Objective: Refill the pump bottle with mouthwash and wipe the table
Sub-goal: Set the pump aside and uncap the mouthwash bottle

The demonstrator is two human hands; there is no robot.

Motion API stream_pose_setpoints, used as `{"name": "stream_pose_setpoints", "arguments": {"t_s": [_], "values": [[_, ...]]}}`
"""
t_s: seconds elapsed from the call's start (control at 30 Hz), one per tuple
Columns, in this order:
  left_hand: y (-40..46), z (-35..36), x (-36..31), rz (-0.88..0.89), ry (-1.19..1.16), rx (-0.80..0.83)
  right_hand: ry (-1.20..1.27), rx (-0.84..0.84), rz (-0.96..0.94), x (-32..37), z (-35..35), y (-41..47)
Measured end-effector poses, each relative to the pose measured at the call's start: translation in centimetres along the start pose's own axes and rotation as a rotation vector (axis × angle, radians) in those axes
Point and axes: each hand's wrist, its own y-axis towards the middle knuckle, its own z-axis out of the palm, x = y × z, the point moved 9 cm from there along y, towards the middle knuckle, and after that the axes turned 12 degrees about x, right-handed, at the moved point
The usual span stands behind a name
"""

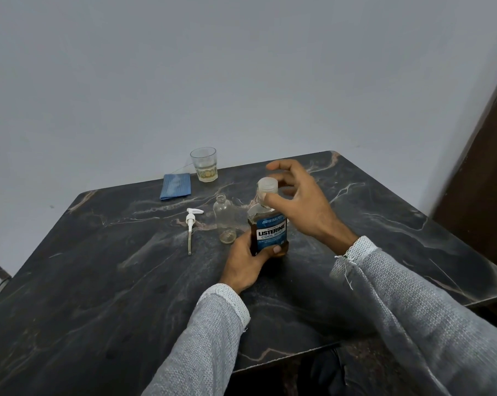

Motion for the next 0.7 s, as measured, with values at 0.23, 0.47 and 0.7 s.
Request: {"name": "stream_pose_setpoints", "arguments": {"t_s": [0.23,0.47,0.7], "values": [[0.17,0.01,0.12,0.022,0.001,-0.01,0.042,0.052,-0.024,0.33,-0.57,0.74],[0.09,-0.11,-0.03,0.015,0.026,-0.014,-0.015,0.09,-0.049,0.53,-0.34,0.84],[-0.14,-0.05,-0.41,0.022,0.014,-0.016,-0.14,0.081,-0.039,0.92,-0.12,0.72]]}}
